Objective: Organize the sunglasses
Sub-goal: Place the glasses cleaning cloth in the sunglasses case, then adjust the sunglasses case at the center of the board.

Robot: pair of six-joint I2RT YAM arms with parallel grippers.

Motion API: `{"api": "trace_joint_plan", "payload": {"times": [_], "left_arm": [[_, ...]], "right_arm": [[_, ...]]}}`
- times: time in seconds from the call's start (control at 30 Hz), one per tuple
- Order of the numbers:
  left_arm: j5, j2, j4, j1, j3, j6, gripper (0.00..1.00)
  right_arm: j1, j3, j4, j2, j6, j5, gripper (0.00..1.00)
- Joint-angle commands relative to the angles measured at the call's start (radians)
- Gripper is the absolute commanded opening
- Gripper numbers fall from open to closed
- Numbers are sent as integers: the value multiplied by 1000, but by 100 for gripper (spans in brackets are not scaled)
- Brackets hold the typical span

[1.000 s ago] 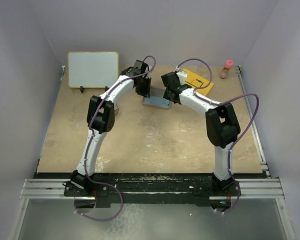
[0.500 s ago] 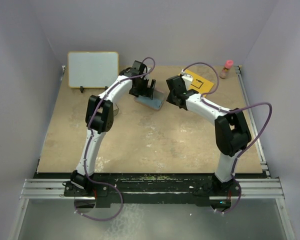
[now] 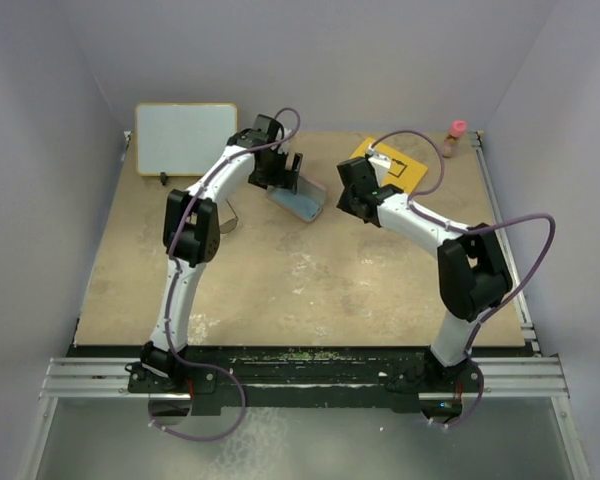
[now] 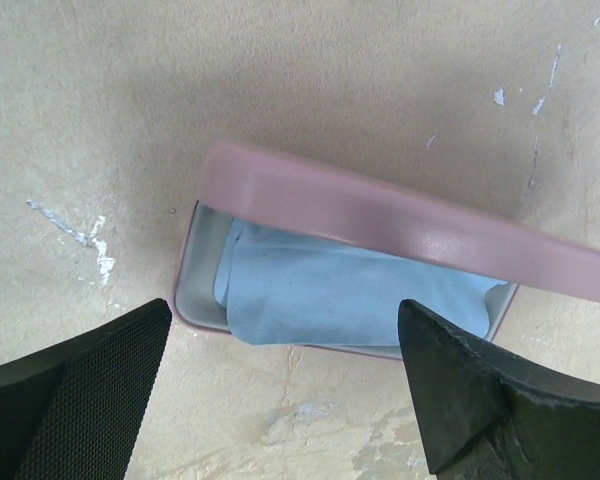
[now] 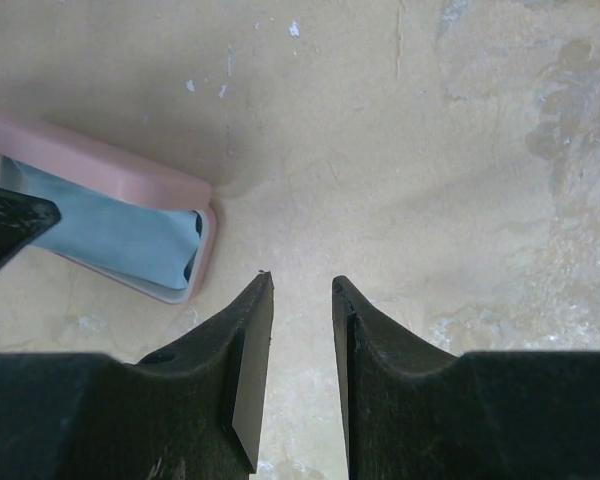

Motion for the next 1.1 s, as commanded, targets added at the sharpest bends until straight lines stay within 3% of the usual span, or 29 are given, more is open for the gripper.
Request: {"api": "trace_joint_plan", "payload": {"times": [0.0, 0.23, 0.8, 1.07], "left_arm": [[-19, -103, 0, 32, 16, 32, 98], [14, -96, 23, 91, 1, 24, 98], [374, -30, 194, 130, -123, -141, 97], [376, -22, 213, 133, -157, -159, 96]], "right_arm": [[-3, -36, 15, -89, 16, 15, 34], [-3, -80, 26, -109, 29, 8, 34], [-3, -72, 8, -83, 58, 10, 34], [-3, -80, 0, -92, 66, 11, 34]]}}
